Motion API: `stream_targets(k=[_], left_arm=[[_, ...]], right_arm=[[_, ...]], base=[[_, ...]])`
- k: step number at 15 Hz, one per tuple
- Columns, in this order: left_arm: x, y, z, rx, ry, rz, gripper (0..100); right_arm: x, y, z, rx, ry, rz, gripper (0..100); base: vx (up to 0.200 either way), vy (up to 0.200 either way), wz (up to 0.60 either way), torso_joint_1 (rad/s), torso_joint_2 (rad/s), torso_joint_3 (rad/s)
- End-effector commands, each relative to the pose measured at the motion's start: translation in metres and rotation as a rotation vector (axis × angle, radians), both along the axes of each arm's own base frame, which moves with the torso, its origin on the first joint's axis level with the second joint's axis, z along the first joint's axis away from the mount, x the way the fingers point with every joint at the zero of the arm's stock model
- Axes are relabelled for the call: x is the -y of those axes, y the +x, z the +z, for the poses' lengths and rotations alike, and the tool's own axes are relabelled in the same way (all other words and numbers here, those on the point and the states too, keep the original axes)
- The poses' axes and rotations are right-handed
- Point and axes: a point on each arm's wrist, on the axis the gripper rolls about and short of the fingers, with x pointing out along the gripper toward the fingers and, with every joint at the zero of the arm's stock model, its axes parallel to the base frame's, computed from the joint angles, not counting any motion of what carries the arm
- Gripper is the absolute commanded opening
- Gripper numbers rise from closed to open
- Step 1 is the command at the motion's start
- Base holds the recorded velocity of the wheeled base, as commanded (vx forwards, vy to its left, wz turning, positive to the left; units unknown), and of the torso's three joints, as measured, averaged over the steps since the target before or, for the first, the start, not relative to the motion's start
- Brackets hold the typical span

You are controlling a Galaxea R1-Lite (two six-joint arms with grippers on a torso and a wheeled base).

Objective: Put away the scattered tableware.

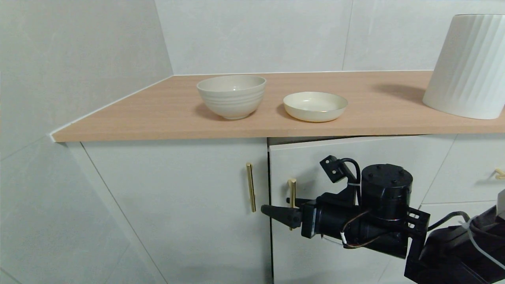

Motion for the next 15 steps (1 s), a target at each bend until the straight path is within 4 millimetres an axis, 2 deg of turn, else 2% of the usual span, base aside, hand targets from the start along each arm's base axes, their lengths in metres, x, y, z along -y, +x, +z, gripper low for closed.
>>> stream_targets(k=[1, 2, 3, 5, 6, 8, 9, 10, 12, 15], left_arm=[[0.003, -0.002, 0.039, -0.068, 0.009, -0.128, 100], [0.004, 0.009, 0.063, -0.148, 0.006, -0.208, 100], [0.006, 0.035, 0.09, -0.239, -0.013, -0.284, 100], [0.007, 0.068, 0.11, -0.314, -0.028, -0.334, 100], [0.007, 0.093, 0.114, -0.357, -0.036, -0.342, 100], [0.009, 0.12, 0.113, -0.379, -0.044, -0.373, 100], [0.01, 0.123, 0.113, -0.383, -0.052, -0.38, 100], [0.017, 0.144, 0.115, -0.399, -0.1, -0.436, 100], [0.032, 0.17, 0.111, -0.458, -0.119, -0.535, 100], [0.059, 0.196, 0.1, -0.508, -0.004, -0.655, 100]], right_arm=[[0.003, -0.004, 0.009, 0.02, 0.019, 0.001, 100], [0.005, -0.006, 0.013, 0.026, 0.025, 0.001, 100], [0.007, -0.008, 0.011, 0.017, 0.017, 0.007, 100], [0.004, -0.011, 0.009, 0.008, 0.015, 0.048, 100], [0.002, -0.01, 0.004, -0.005, 0.004, 0.06, 100], [-0.003, -0.011, -0.002, -0.018, -0.007, 0.079, 100], [-0.003, -0.011, -0.003, -0.022, -0.01, 0.08, 100], [-0.006, -0.013, -0.007, -0.03, -0.017, 0.091, 100], [-0.004, -0.015, -0.006, -0.031, -0.017, 0.091, 100], [-0.003, -0.023, -0.006, -0.036, -0.02, 0.12, 100]], base=[[0.0, 0.0, 0.0, 0.0, 0.0, 0.0], [0.0, 0.0, 0.0, 0.0, 0.0, 0.0], [0.0, 0.0, 0.0, 0.0, 0.0, 0.0], [0.0, 0.0, 0.0, 0.0, 0.0, 0.0], [0.0, 0.0, 0.0, 0.0, 0.0, 0.0], [0.0, 0.0, 0.0, 0.0, 0.0, 0.0], [0.0, 0.0, 0.0, 0.0, 0.0, 0.0], [0.0, 0.0, 0.0, 0.0, 0.0, 0.0], [0.0, 0.0, 0.0, 0.0, 0.0, 0.0], [0.0, 0.0, 0.0, 0.0, 0.0, 0.0]])
